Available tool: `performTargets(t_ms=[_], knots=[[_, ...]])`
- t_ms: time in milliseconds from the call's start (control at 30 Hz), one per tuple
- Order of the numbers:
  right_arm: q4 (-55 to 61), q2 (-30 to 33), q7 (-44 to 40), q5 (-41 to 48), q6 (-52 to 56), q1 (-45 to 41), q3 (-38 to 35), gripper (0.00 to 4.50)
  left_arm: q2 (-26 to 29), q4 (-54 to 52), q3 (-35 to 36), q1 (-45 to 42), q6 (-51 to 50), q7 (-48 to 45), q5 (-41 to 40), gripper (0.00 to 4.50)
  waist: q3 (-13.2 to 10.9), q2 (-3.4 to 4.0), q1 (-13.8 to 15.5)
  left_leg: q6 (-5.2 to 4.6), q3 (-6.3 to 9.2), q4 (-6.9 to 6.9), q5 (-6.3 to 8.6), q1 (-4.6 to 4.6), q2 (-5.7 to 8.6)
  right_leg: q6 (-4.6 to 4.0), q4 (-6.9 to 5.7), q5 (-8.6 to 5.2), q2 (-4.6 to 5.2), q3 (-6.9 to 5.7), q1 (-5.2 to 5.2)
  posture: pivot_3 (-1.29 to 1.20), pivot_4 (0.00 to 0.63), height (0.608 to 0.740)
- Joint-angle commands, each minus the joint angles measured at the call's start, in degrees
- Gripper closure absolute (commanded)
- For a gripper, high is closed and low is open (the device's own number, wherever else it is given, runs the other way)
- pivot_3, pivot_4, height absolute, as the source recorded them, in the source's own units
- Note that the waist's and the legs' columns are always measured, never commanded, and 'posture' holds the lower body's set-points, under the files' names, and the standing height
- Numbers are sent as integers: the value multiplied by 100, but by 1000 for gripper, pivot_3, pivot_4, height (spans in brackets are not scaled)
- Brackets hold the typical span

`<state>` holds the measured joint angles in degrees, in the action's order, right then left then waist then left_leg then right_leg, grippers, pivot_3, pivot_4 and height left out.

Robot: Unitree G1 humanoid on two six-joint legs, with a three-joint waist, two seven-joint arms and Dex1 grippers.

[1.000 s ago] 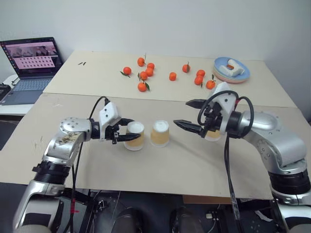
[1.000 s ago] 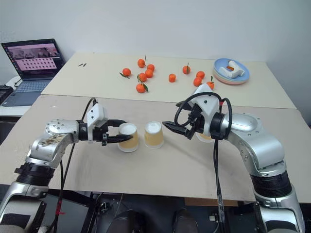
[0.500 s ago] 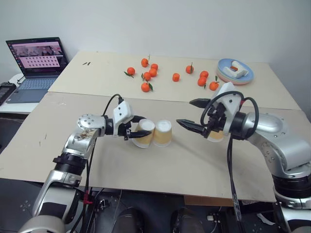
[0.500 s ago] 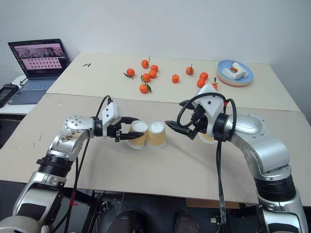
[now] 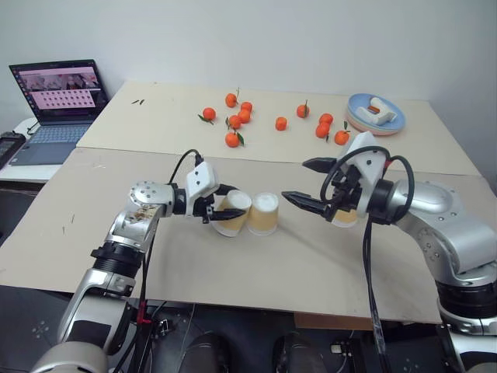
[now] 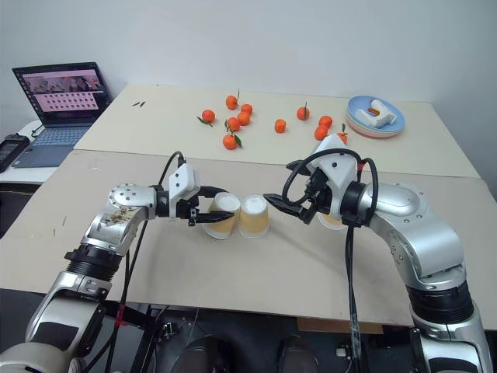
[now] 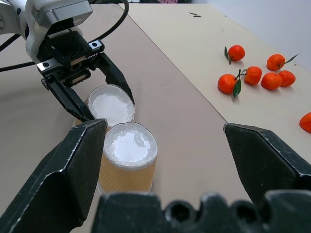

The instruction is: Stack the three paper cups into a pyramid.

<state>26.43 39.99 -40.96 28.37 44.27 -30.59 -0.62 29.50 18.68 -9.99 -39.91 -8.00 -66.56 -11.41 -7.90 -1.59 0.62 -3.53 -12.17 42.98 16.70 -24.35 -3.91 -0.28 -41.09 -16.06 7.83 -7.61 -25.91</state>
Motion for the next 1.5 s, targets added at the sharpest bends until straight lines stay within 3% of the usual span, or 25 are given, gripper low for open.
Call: performTargets(t_ms=[33, 500, 800, 867, 967, 1233, 1500], knots=[[46, 56, -8, 30, -37, -93, -115, 0, 43, -122, 73, -48, -65, 161, 96, 2065, 0, 0, -7, 0, 0, 0, 0, -2, 0, 0, 0, 0, 0, 0, -2, 0, 150, 686], [-12, 87, -79, 26, -60, -113, -112, 0, -291, -99, 254, 208, 480, 862, 200, 2065, -1, -1, -99, 0, -1, -1, 0, -22, 0, 0, 1, 0, -3, -2, -20, 0, 150, 686], [-22, 98, -88, 3, -71, -116, -106, 0, -295, -42, 185, 364, 568, 849, 266, 2065, 0, 0, -105, 0, 0, 0, 0, -21, 0, 0, 1, 0, -2, -2, -18, 0, 150, 686], [-25, 102, -90, 1, -74, -114, -111, 0, -307, -30, 198, 351, 541, 848, 241, 1097, 0, 0, -106, 0, 0, -1, 0, -21, -1, 0, 1, 0, -2, -2, -19, 0, 150, 686], [-34, 111, -101, 3, -79, -113, -118, 0, -298, -104, 200, 366, 485, 782, 200, 60, -1, -1, -134, 0, -1, -1, 0, -24, 0, 0, 1, 0, -3, -2, -22, 0, 150, 686], [-94, 89, -138, 3, -93, -110, -95, 0, -103, -671, 447, 307, -9, 717, -58, 16, -2, -2, -143, 0, -1, -1, 0, -31, -2, 0, 1, 0, -5, -4, -28, 0, 150, 686], [-153, 8, -154, -26, -167, -91, -23, 0, 427, -2025, 850, 397, -1294, 618, -791, 16, -3, -2, -148, 0, 0, -2, 0, -30, -3, 0, 1, 0, -6, -3, -28, 0, 150, 686]])
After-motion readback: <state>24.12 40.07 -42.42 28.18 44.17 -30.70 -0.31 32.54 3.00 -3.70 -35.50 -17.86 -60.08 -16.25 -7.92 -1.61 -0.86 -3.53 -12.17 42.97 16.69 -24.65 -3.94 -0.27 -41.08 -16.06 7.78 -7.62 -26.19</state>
